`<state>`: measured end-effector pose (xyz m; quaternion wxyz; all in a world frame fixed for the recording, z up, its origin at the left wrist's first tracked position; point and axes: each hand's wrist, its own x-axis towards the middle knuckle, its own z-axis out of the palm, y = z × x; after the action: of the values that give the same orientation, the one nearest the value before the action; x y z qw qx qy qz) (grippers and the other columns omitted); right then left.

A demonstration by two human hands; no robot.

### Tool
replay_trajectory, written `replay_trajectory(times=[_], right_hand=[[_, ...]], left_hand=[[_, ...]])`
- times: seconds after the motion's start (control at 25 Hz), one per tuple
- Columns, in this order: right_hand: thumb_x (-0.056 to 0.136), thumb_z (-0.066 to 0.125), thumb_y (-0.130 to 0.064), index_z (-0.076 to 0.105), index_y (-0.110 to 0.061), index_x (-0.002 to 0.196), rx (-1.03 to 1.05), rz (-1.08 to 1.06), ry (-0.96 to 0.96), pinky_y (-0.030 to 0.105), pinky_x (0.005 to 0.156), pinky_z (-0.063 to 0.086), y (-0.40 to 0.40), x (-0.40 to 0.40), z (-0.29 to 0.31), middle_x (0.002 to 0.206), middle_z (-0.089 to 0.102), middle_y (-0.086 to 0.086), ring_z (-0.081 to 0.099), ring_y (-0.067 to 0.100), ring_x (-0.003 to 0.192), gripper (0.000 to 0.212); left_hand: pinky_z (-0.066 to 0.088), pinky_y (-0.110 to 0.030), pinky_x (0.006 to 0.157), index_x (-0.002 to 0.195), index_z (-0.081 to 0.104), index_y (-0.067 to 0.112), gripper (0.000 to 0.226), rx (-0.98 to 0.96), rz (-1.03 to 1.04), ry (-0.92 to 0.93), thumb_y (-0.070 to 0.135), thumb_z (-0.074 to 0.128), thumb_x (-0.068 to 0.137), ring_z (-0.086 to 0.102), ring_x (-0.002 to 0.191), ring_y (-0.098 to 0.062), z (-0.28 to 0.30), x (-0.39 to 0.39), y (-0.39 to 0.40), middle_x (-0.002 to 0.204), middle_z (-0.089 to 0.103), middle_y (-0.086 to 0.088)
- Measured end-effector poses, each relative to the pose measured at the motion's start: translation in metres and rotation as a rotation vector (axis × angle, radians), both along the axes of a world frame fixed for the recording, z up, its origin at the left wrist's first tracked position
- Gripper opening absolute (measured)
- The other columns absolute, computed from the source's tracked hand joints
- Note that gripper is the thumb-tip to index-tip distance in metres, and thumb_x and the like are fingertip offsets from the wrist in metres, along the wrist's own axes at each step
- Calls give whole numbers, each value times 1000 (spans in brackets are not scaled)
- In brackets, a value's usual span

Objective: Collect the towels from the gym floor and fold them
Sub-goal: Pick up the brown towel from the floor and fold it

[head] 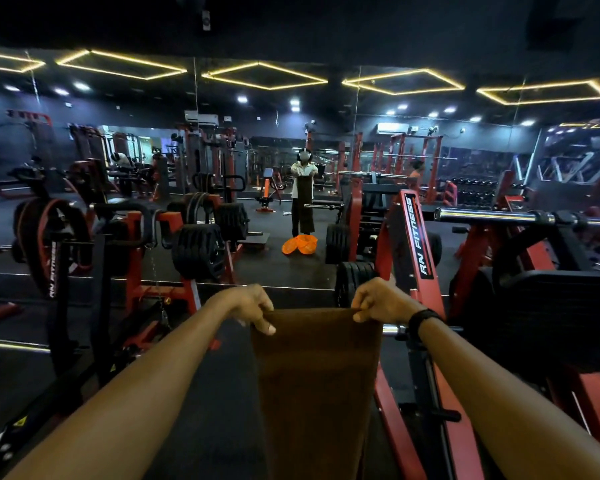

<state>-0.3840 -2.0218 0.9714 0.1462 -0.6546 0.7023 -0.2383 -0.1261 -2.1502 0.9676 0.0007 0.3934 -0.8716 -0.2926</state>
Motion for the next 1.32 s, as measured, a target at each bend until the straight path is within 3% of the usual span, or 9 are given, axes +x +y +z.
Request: replay_trajectory(times=[0.12, 0.2, 0.32, 0.52, 0.64, 0.8, 0.92, 1.12, 1.32], right_hand=[[81, 70, -3, 66, -15, 95, -291, 6, -591, 32, 82, 55, 10, -4, 21, 91, 70, 1, 67, 14, 88, 18], [84, 68, -13, 60, -20, 114, -261, 89, -1029, 39, 91, 52, 12, -6, 15, 110, 68, 1, 65, 19, 104, 32], [63, 86, -35, 61, -24, 114, 58, 87, -788, 44, 99, 48, 12, 6, -30, 121, 65, 3, 62, 19, 109, 57], [78, 75, -23, 60, -13, 119, -47, -9, -1124, 48, 99, 47, 1, -21, -18, 125, 63, 13, 60, 28, 113, 45], [63, 85, -30, 59, -20, 123, 271, 39, -829, 54, 101, 44, 4, -14, -31, 127, 62, 8, 57, 27, 118, 66], [63, 84, -40, 59, -17, 120, 57, 67, -1113, 45, 92, 49, 0, -12, -37, 122, 64, 9, 59, 26, 113, 66], [73, 75, -27, 54, -22, 126, 259, 114, -883, 46, 93, 52, 2, 0, -40, 124, 62, 8, 61, 26, 112, 57], [84, 66, -33, 55, -22, 124, 139, 80, -1043, 44, 94, 44, -2, 6, -42, 126, 59, 3, 53, 23, 120, 43], [78, 73, -37, 55, -18, 126, 42, 26, -1081, 47, 101, 44, -10, 6, -34, 128, 60, 9, 56, 27, 118, 55]], left_hand=[[49, -29, 82, 104, 67, 20, 40, 276, 110, 726, 23, 83, 68, 63, 101, -16, 0, 5, 4, 106, 70, -1], [47, -32, 88, 119, 59, 28, 69, 406, 144, 821, 39, 86, 56, 59, 111, -14, -12, 8, 2, 120, 65, 5], [45, -34, 98, 113, 55, 31, 59, 380, 139, 473, 33, 85, 62, 56, 111, -13, -48, 2, 14, 120, 61, 6], [50, -24, 80, 113, 58, 20, 38, 536, 242, 675, 22, 74, 79, 63, 104, -14, -45, 14, 9, 111, 68, 1], [49, -24, 75, 108, 62, 22, 36, 493, 264, 462, 31, 76, 77, 62, 103, -13, -45, 17, 14, 107, 68, 4], [46, -37, 97, 116, 59, 20, 69, 535, 311, 599, 45, 87, 58, 61, 111, -21, -48, 20, 5, 114, 67, -3], [47, -39, 98, 122, 54, 20, 81, 545, 313, 549, 50, 88, 55, 59, 113, -21, -52, 20, 4, 123, 62, -4], [49, -44, 95, 126, 53, 20, 88, 597, 332, 536, 54, 88, 51, 60, 113, -26, -35, 26, 9, 124, 63, -5], [50, -40, 93, 121, 57, 13, 59, 605, 329, 714, 43, 74, 72, 62, 111, -23, -34, 28, 5, 119, 66, -9]])
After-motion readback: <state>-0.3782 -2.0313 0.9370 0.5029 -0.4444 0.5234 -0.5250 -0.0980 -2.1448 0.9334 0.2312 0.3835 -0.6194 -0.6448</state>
